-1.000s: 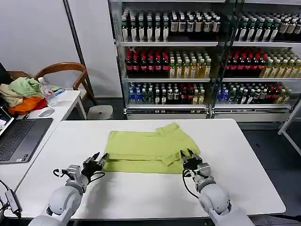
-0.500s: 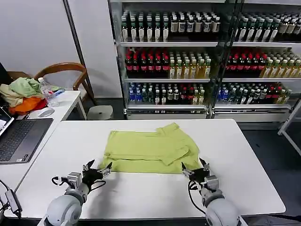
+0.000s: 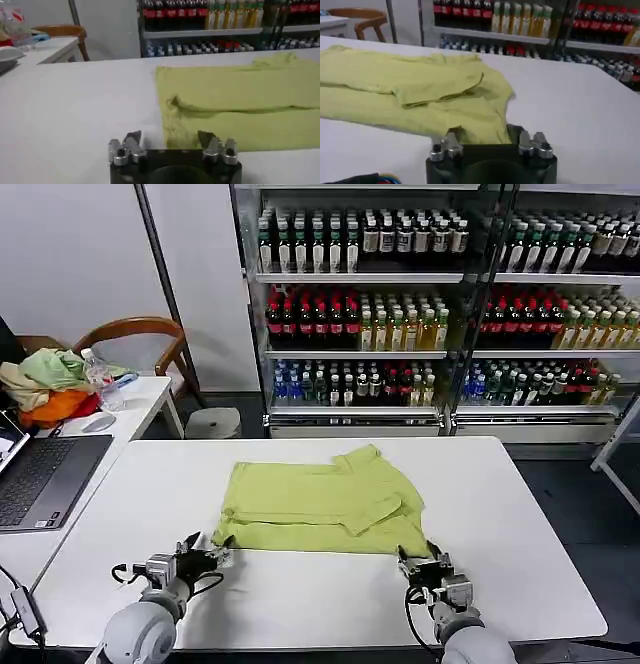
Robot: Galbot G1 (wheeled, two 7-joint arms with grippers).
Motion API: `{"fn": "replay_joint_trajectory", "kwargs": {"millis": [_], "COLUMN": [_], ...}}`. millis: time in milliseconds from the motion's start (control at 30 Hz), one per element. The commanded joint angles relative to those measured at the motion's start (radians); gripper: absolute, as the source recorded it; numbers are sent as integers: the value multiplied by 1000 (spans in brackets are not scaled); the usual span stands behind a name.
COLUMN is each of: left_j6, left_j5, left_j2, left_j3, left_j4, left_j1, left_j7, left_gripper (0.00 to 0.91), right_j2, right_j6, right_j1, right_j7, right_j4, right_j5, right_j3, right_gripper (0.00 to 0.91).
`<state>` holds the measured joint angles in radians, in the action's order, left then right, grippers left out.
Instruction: Fold and organize the clothes.
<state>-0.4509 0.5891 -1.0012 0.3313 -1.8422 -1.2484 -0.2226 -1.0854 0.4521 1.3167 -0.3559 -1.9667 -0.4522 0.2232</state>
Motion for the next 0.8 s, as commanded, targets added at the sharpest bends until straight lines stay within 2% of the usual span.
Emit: {"fn": "replay_joint_trajectory", "kwargs": {"millis": [33, 233, 467, 800], "left_j6": [-4, -8, -5, -13], "left_j5": [1, -8, -52, -90], "left_j2": [-1, -2, -2, 9], "left_j3": [-17, -29, -20, 53], "left_j4": [22, 22, 11, -132], "left_j1": [15, 16, -11, -171], "left_j7": [-11, 2, 69, 83], "left_gripper": [40, 40, 30, 30], "right_j2": [1, -1, 13, 74], "right_j6": [11, 25, 53, 90], "right_j1": [13, 0, 28, 219], "right_j7": [-16, -13, 20, 58], "right_j4": [-1, 11, -10, -148], "right_j5": [-32, -48, -56, -56], "right_j3": [5, 6, 14, 104], "right_gripper": [0, 0, 0, 0]}}
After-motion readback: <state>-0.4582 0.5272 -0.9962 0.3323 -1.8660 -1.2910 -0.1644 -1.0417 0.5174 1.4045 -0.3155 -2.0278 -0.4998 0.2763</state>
